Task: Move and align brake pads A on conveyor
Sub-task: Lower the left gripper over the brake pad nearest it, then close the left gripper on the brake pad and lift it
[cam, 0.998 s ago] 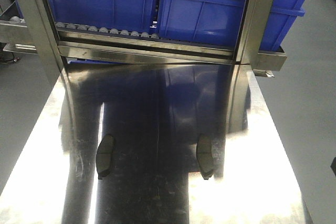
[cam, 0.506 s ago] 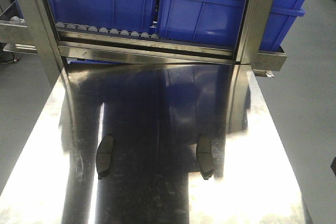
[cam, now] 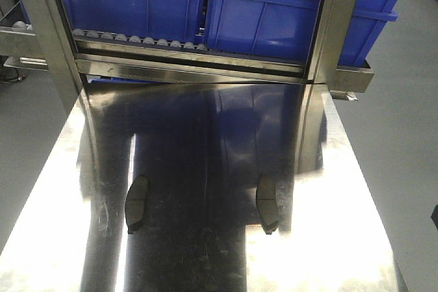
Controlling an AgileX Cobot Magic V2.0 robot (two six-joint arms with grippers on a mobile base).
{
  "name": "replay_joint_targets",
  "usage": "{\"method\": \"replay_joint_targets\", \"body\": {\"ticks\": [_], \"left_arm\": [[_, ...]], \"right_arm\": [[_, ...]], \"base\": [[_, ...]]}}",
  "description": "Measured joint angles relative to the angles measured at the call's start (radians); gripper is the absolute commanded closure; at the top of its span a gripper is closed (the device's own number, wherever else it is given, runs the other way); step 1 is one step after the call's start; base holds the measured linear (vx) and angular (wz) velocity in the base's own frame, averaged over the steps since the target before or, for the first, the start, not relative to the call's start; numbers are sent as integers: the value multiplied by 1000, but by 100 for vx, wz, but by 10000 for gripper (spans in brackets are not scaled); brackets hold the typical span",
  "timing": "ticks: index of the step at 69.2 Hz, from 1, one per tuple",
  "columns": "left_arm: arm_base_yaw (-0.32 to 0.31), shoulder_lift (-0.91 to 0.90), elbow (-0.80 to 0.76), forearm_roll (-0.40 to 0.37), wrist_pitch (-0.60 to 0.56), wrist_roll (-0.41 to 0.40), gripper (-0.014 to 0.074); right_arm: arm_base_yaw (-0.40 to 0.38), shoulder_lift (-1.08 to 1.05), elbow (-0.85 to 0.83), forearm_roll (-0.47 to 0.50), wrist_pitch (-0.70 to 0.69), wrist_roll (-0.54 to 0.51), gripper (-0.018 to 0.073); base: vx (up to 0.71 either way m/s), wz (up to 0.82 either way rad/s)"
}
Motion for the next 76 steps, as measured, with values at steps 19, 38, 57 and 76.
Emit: {"method": "replay_joint_targets", "body": {"ticks": [19,38,57,76], "left_arm": [[0,412,-110,-16,2,10,63],[-13,710,-289,-85,19,31,63],[-143,901,-423,-121,22,31,94],[-212,1062,-512,-126,25,-4,133]], "right_arm": [[0,0,0,0,0,0,86],[0,0,0,0,0,0,86],[0,0,0,0,0,0,86],[0,0,0,0,0,0,86]], "base": [[0,0],[0,0],[0,0],[0,0]]}}
